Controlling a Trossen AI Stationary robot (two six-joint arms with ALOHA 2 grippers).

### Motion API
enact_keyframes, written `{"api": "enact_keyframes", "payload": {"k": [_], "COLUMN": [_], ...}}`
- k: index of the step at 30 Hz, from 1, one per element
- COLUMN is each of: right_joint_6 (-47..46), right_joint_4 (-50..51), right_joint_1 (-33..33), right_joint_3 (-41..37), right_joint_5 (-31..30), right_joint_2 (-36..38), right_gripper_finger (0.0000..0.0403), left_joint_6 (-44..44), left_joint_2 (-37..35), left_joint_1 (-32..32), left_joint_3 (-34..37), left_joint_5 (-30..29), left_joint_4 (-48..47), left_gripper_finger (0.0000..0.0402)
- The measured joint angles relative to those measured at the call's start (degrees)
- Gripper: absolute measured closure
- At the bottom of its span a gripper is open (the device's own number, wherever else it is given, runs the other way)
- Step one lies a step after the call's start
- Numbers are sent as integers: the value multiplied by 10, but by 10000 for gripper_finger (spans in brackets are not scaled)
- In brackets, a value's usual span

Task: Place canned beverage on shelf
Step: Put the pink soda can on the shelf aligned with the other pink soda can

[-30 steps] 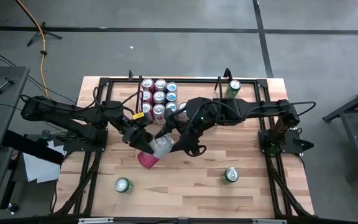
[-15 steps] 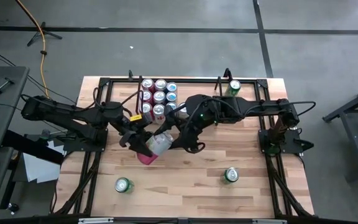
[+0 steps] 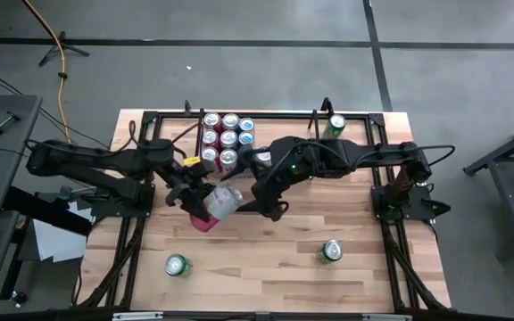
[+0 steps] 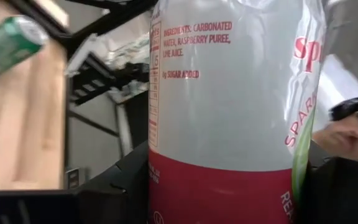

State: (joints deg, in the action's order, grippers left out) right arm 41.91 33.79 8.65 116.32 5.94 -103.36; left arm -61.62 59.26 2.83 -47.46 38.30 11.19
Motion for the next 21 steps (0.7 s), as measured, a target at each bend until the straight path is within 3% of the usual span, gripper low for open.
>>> {"api": "enact_keyframes", "payload": {"k": [5, 12, 16, 21], "right_joint_6": [-107, -400, -533, -579], "right_joint_4": [49, 137, 156, 129], "right_joint_1": [-8, -74, -125, -162], "right_joint_3": [0, 0, 0, 0], "right_joint_5": [-4, 31, 109, 175], "right_joint_2": [16, 27, 20, 9], "right_gripper_finger": [19, 17, 17, 16], "left_joint_6": [72, 207, 260, 339], "left_joint_2": [-58, -97, -73, -19], "left_joint_1": [-24, -11, 13, 45], "left_joint_3": [0, 0, -7, -42], "left_joint_5": [-35, -279, -404, -473], "left_joint_4": [-140, -341, -351, -336], "left_gripper_finger": [212, 212, 212, 212]}}
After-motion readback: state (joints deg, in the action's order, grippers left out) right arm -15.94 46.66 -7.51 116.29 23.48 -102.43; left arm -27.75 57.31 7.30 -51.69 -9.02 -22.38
